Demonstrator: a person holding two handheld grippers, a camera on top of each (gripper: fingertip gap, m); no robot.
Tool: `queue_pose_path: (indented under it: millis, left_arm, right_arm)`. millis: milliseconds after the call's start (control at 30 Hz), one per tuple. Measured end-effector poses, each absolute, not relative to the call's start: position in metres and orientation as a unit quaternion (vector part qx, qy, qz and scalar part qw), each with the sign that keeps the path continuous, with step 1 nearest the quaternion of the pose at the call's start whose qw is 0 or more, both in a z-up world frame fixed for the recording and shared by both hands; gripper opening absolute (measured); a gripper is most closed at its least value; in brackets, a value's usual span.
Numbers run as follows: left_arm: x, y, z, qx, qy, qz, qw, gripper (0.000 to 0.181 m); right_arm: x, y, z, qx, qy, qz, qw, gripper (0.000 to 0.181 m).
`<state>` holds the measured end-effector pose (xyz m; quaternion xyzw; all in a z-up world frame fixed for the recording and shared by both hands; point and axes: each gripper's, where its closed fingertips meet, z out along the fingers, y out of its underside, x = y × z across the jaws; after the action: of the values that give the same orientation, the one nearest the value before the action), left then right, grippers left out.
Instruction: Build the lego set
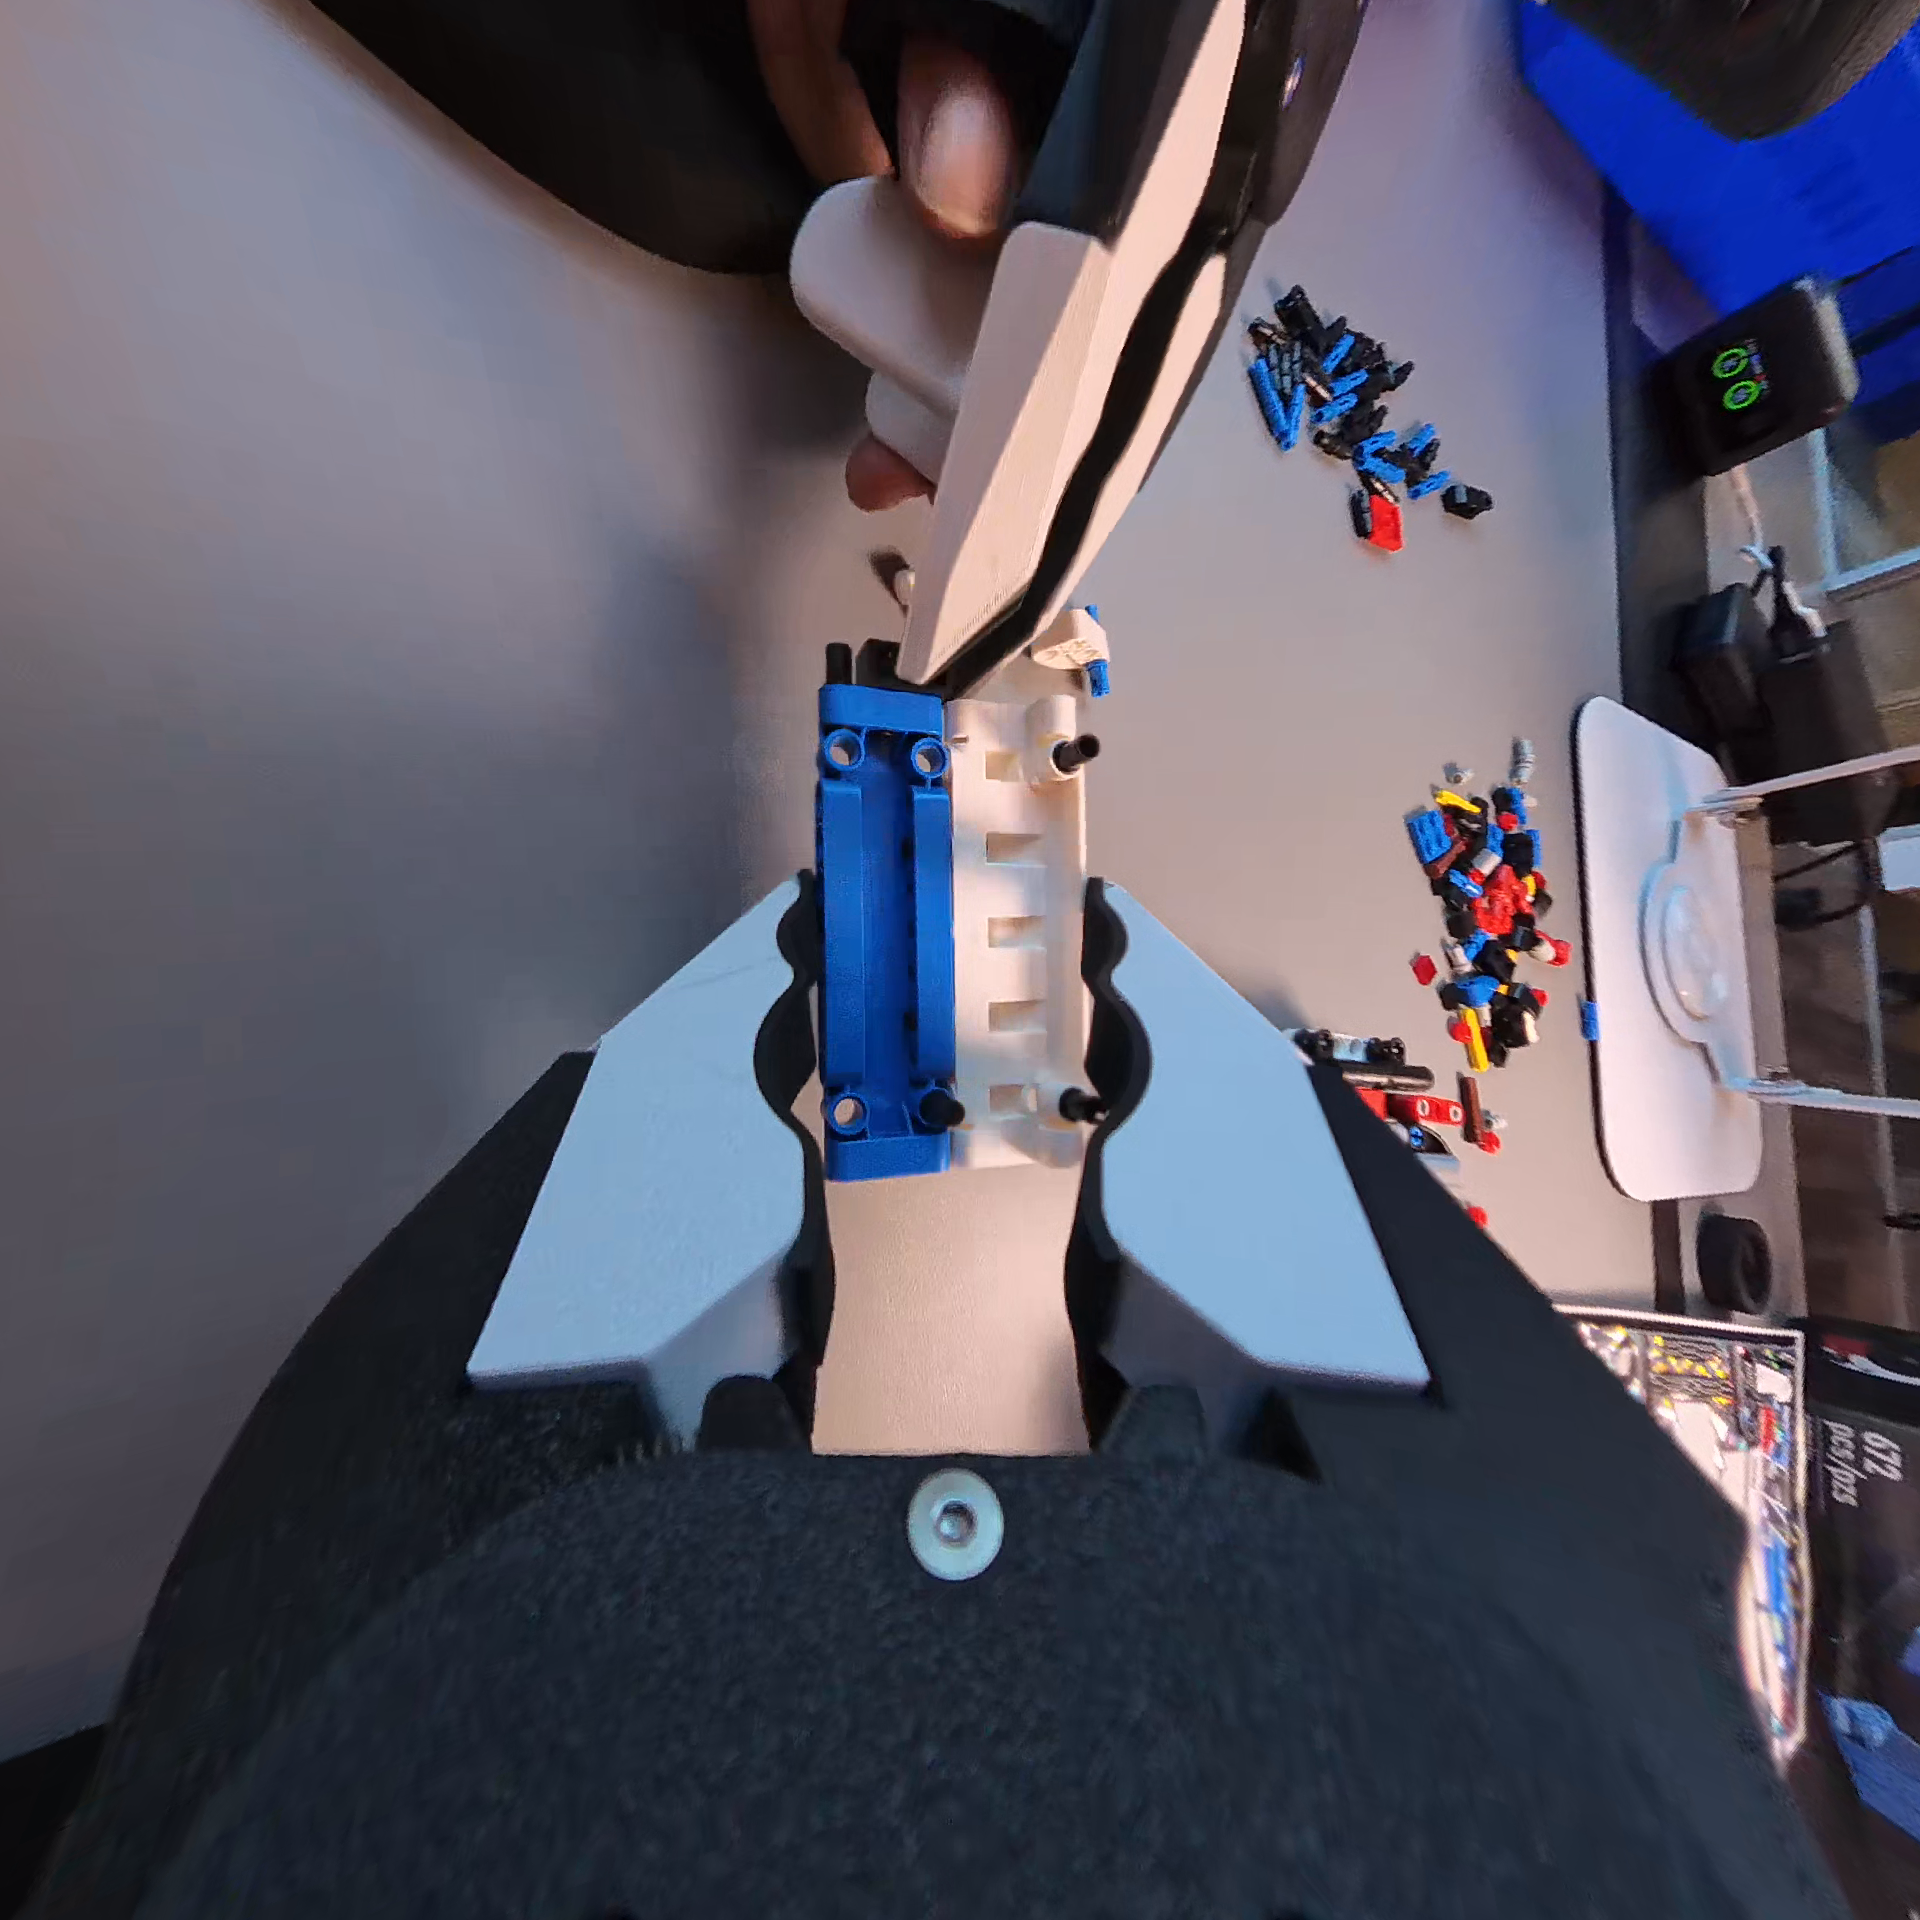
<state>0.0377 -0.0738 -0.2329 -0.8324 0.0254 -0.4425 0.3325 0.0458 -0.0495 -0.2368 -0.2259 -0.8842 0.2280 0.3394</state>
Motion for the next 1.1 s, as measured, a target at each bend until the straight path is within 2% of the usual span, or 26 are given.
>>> queue_pose_path:
  millis: [33, 333, 467, 567, 667, 733, 867, 900, 1100]
  left_arm:
    - [0.038, -0.073, -0.232, -0.833, 0.024, -0.442, 0.332, 0.011]
    - [0.041, -0.067, -0.223, -0.8, -0.013, -0.49, 0.346, 0.01]
    - [0.04, -0.068, -0.221, -0.81, 0.021, -0.455, 0.369, 0.009]
    - [0.041, -0.071, -0.222, -0.829, 0.091, -0.384, 0.397, 0.009]
    - [0.046, -0.073, -0.219, -0.835, 0.143, -0.331, 0.415, 0.009]
    - [0.05, -0.072, -0.214, -0.832, 0.164, -0.311, 0.43, 0.009]
    - [0.055, -0.071, -0.204, -0.827, 0.199, -0.262, 0.455, 0.009]
    - [0.055, -0.071, -0.203, -0.829, 0.208, -0.244, 0.459, 0.009]
    - [0.053, -0.075, -0.198, -0.839, 0.244, -0.172, 0.455, 0.009]
  right_arm:
    - [0.047, -0.049, -0.235, -0.226, -0.882, 0.223, 0.349, 0.049]
    - [0.048, -0.041, -0.224, -0.19, -0.85, 0.191, 0.452, 0.049]
    - [0.047, -0.043, -0.222, -0.185, -0.84, 0.196, 0.471, 0.049]
    - [0.05, -0.047, -0.214, -0.245, -0.832, 0.302, 0.396, 0.047]
    - [0.052, -0.045, -0.214, -0.306, -0.836, 0.375, 0.257, 0.056]
    - [0.059, -0.054, -0.223, -0.302, -0.858, 0.381, 0.166, 0.053]
    - [0.057, -0.07, -0.235, -0.277, -0.877, 0.379, 0.107, 0.015]
    - [0.056, -0.073, -0.234, -0.273, -0.875, 0.388, 0.099, 0.01]
    - [0.051, -0.074, -0.23, -0.262, -0.87, 0.4, 0.117, 0.007]
